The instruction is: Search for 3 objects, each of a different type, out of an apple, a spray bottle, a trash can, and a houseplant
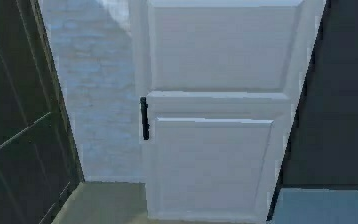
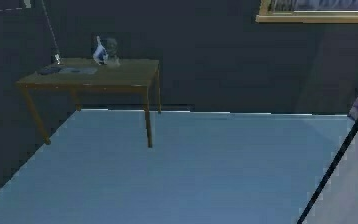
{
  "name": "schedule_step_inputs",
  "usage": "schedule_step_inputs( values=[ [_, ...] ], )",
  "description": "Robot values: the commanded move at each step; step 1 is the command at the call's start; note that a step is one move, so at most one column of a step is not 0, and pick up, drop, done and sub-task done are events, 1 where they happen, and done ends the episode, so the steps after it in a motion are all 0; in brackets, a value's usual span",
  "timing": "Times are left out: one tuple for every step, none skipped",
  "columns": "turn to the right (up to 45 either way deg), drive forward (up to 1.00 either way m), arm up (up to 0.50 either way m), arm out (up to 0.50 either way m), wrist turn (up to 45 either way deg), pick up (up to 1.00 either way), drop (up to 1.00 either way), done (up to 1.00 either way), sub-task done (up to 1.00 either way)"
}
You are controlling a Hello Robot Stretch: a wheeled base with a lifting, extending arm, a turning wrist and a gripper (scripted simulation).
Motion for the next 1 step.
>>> schedule_step_inputs(
  values=[
    [-45.0, 0.0, 0.0, 0.0, 0.0, 0.0, 0.0, 0.0, 0.0]
  ],
)
